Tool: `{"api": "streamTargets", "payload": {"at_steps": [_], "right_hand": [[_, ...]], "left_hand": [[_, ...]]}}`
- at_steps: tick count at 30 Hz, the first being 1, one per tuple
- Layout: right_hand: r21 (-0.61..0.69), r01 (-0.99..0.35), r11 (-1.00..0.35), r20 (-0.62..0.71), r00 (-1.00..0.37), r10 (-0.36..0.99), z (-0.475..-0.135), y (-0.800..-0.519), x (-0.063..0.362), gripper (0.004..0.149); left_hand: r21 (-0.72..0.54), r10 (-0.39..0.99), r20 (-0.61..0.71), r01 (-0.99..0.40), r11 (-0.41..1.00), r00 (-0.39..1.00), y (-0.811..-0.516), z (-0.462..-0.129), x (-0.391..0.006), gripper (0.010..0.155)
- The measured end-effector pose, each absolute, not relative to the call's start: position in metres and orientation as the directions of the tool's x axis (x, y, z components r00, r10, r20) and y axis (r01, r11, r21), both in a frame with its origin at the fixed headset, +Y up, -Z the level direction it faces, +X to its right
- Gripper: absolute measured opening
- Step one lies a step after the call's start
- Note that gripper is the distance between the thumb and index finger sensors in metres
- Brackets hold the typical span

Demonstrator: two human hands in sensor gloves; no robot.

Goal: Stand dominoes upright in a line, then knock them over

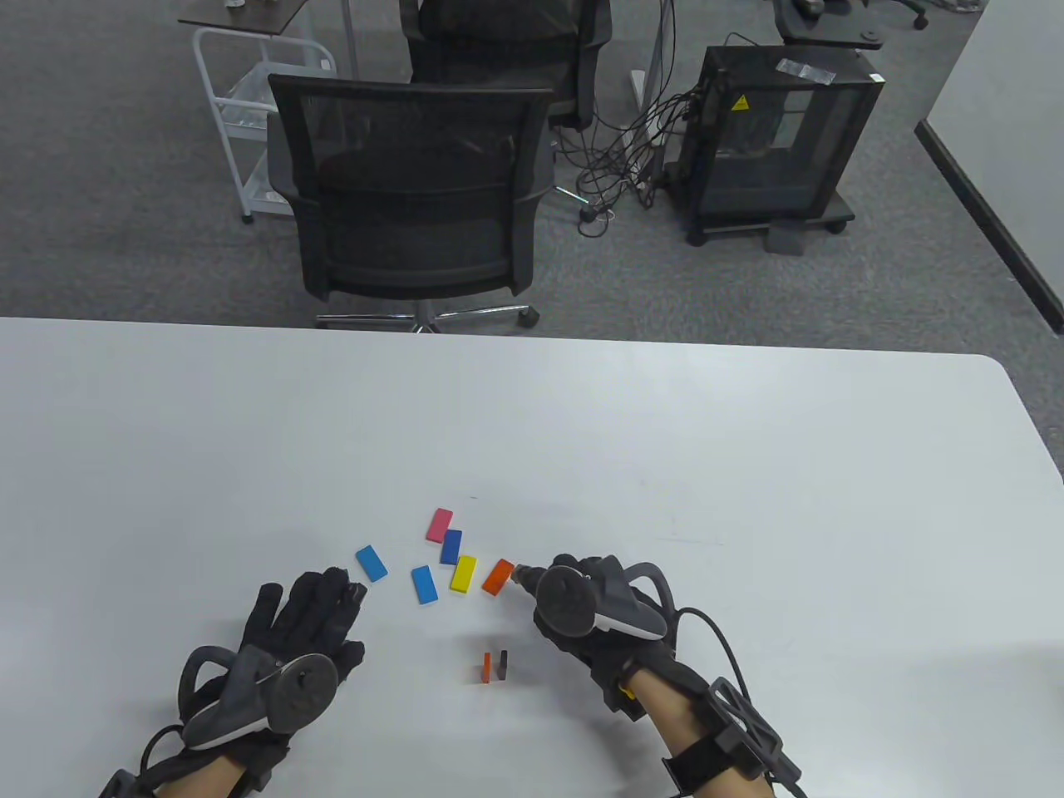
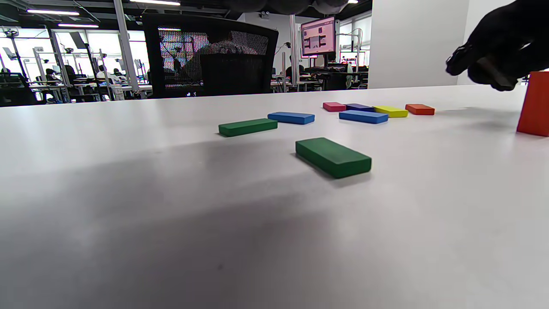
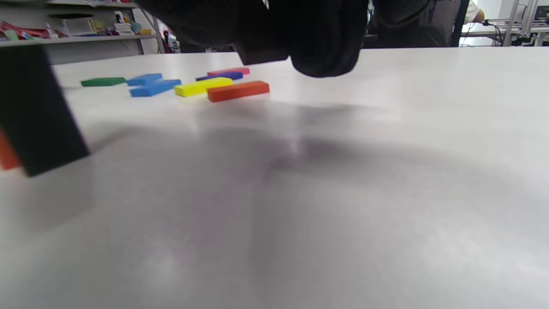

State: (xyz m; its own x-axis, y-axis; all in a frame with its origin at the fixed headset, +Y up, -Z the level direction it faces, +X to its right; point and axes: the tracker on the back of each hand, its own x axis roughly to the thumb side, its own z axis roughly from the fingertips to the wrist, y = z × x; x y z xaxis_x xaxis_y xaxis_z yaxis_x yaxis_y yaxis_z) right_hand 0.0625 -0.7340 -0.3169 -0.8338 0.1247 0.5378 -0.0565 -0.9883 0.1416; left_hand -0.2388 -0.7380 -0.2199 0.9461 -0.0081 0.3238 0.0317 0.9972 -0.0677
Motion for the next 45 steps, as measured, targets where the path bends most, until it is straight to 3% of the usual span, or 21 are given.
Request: {"api": "streamTargets", "payload": {"at_steps": [12,30,45], "right_hand": [[0.144,-0.085,-0.986,0.597,-0.787,0.155,-0.290,-0.732,0.060,0.041],[0.187,0.008,-0.982,0.666,-0.736,0.121,-0.272,-0.745,0.044,0.064],[0.196,0.046,-0.980,0.678,-0.728,0.101,-0.268,-0.751,0.040,0.066]], "left_hand": [[-0.078,-0.011,0.324,0.039,0.996,0.946,-0.739,-0.220,-0.237,0.065],[-0.080,-0.013,0.328,0.041,0.996,0.945,-0.739,-0.220,-0.236,0.065],[-0.081,-0.013,0.329,0.042,0.996,0.944,-0.739,-0.220,-0.236,0.065]]}}
